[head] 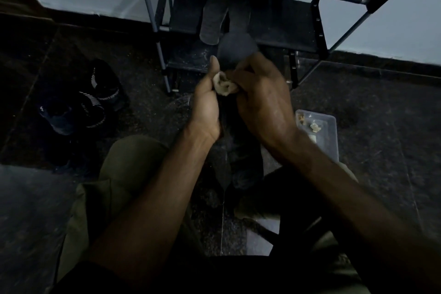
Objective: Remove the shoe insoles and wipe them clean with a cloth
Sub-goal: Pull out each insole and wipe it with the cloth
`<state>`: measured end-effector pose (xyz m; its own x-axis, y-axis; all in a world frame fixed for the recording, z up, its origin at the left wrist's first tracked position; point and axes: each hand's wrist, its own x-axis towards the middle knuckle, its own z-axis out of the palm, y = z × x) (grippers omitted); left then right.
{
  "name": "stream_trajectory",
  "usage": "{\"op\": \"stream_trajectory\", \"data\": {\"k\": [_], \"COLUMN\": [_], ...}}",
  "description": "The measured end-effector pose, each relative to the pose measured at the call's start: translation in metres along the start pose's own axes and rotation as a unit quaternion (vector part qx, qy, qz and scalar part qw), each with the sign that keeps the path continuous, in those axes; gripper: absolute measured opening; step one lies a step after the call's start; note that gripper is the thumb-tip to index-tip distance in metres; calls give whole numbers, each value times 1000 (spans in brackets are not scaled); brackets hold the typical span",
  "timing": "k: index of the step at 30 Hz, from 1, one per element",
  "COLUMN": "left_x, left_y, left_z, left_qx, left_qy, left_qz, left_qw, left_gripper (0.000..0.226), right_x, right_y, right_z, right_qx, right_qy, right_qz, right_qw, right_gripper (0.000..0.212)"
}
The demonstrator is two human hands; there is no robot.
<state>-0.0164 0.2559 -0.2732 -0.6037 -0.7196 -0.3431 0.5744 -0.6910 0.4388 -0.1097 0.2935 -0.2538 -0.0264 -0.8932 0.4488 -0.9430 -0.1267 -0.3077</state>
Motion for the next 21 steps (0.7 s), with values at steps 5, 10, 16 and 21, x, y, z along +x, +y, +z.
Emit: {"op": "stream_trajectory", "data": {"k": [5,10,16,21], "left_x": [-3,-2,-3,-2], "left_y": [3,-2,3,-1], "left_z": [-1,7,-1,1], "left_qx": [52,-38,64,27], "left_qy": [12,-19,17,-9], "left_qz": [27,-28,22,4], "left_qw": [998,999,998,1000], "left_gripper": [53,64,54,59], "right_x": [-24,4,-17,-10], "right_y": [0,5,-12,-4], "right_z": [-4,-4,2,-6], "right_qx": [7,-5,-11,-21], "right_qy": [-48,-1,-20,-25], "right_qz": [-40,9,-10,-13], "right_qw": [998,1000,1000,999], "right_gripper": [23,22,17,25]}}
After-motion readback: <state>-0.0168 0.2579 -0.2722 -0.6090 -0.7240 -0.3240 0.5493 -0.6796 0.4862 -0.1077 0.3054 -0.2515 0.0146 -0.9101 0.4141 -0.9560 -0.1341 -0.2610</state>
